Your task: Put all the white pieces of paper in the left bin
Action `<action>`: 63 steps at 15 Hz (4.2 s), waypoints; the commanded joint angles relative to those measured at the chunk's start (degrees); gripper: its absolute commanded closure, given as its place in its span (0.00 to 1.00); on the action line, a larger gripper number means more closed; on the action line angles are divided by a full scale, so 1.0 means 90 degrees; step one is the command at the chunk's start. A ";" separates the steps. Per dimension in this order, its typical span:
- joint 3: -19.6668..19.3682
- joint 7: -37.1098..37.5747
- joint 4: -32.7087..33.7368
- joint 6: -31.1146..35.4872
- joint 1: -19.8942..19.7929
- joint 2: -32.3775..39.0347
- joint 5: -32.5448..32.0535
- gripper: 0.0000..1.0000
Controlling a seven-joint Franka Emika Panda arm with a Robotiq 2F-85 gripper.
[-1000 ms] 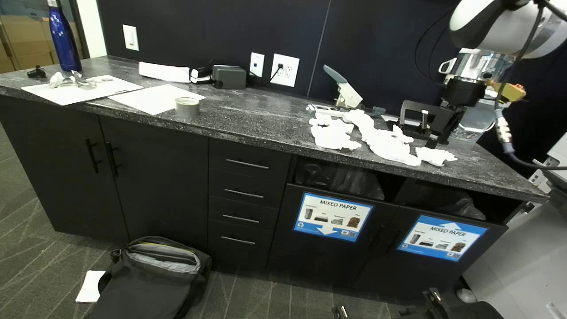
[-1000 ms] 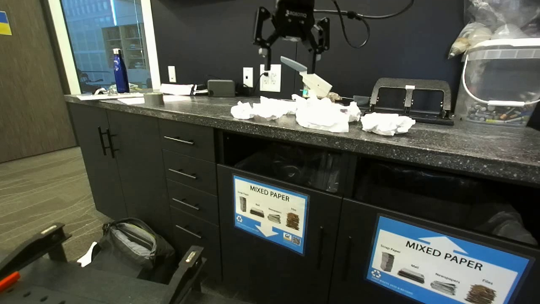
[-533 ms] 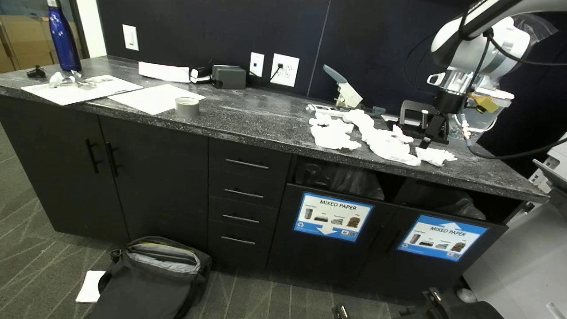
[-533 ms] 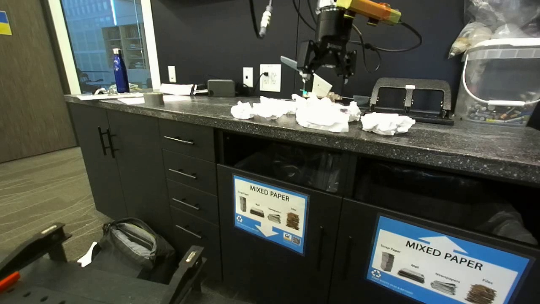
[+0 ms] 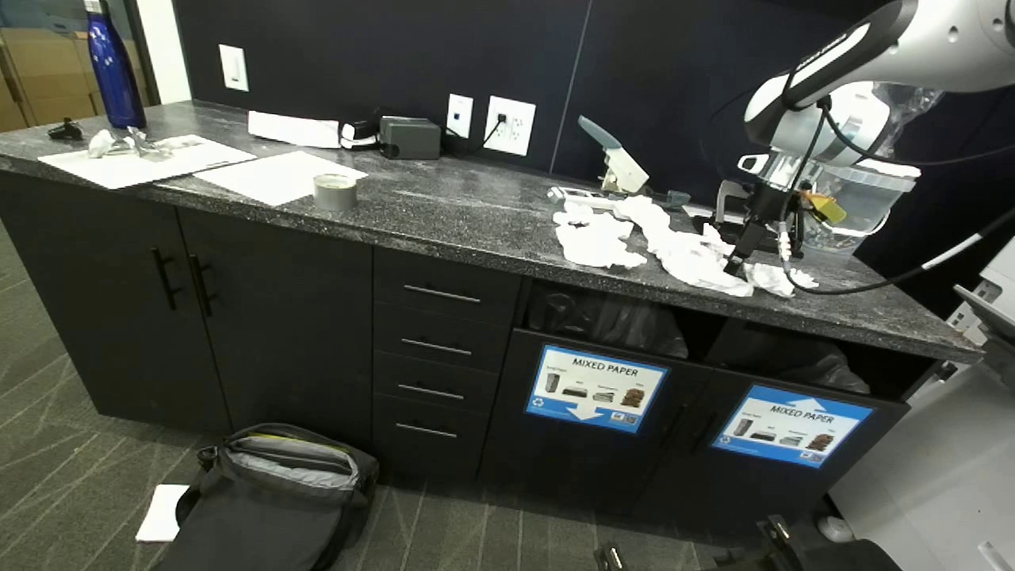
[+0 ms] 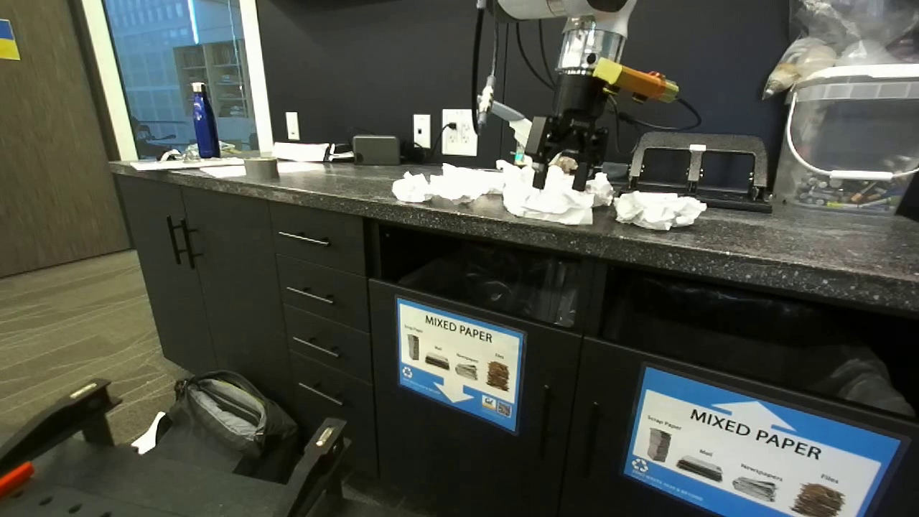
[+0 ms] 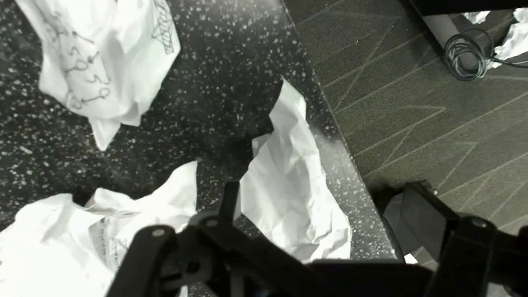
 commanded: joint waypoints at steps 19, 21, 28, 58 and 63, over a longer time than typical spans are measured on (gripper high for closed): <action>0.0241 0.0271 0.0567 0.0236 -0.0175 0.0714 0.0011 0.27; 0.0219 0.0378 0.0518 0.0311 -0.0150 0.0691 -0.0009 0.29; -0.0025 0.1494 0.0126 0.0076 0.0176 0.0354 -0.0687 0.84; 0.0567 0.6781 -0.5224 0.2367 0.1404 -0.1393 0.0185 0.86; 0.0403 0.7361 -0.4581 0.1895 0.1453 -0.0879 -0.0263 0.86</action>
